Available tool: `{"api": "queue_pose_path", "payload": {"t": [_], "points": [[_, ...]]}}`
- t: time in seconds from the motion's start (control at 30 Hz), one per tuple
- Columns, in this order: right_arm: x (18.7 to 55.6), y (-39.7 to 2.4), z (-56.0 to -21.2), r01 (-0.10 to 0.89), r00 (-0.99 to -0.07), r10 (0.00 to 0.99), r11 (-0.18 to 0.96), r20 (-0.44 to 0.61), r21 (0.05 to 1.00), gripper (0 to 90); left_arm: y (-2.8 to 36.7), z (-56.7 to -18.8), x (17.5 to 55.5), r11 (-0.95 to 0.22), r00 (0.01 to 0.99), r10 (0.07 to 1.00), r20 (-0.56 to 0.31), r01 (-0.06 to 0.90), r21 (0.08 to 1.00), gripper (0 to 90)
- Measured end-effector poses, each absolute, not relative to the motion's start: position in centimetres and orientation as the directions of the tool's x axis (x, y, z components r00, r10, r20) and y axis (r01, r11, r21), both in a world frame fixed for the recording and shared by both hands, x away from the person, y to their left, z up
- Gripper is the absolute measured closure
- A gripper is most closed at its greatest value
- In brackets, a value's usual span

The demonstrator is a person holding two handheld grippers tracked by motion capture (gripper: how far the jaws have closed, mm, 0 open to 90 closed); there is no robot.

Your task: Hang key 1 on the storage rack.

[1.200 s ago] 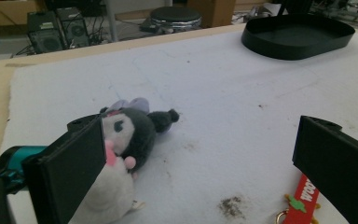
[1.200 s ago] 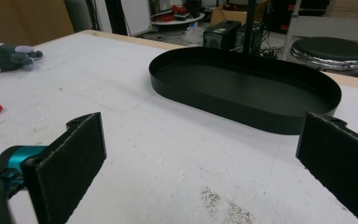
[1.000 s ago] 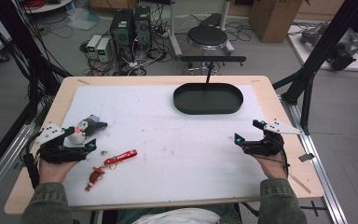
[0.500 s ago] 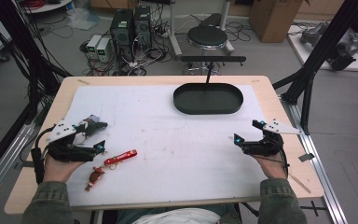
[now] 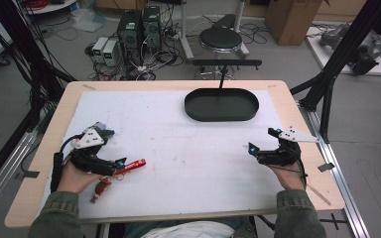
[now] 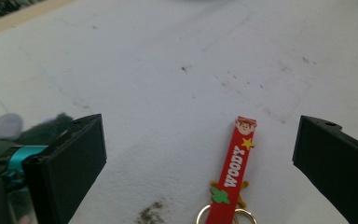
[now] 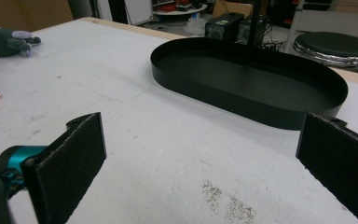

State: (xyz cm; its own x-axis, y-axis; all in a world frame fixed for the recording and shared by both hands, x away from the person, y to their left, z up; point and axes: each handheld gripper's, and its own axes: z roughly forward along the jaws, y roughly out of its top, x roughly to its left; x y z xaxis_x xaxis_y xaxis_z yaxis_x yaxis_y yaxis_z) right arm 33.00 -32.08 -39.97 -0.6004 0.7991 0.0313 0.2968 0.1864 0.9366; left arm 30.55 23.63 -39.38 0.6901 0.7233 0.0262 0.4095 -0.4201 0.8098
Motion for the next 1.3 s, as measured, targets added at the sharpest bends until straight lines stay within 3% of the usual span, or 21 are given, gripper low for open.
{"api": "queue_pose_path", "payload": {"t": [0.23, 0.73, 1.03, 1.3], "points": [[33.0, -32.0, -40.0, 0.299, -0.601, 0.799, 0.190, 0.030, 0.935, 0.5, 21.7, -40.8, 31.4, -0.525, 0.743, 0.668, 0.032, 0.440, 0.728, 3.1], [33.1, -31.8, -40.1, 0.304, -0.601, 0.799, 0.204, 0.021, 0.931, 0.5, 20.2, -42.1, 32.3, -0.588, 0.785, 0.620, -0.023, 0.484, 0.648, 3.2], [33.1, -31.8, -40.1, 0.302, -0.605, 0.796, 0.212, 0.015, 0.929, 0.5, 19.8, -42.9, 32.6, -0.624, 0.799, 0.600, -0.043, 0.501, 0.599, 17.2], [33.2, -31.9, -40.2, 0.310, -0.600, 0.800, 0.214, 0.016, 0.926, 0.5, 19.9, -42.9, 32.7, -0.639, 0.787, 0.617, -0.005, 0.505, 0.580, 38.4]]}}
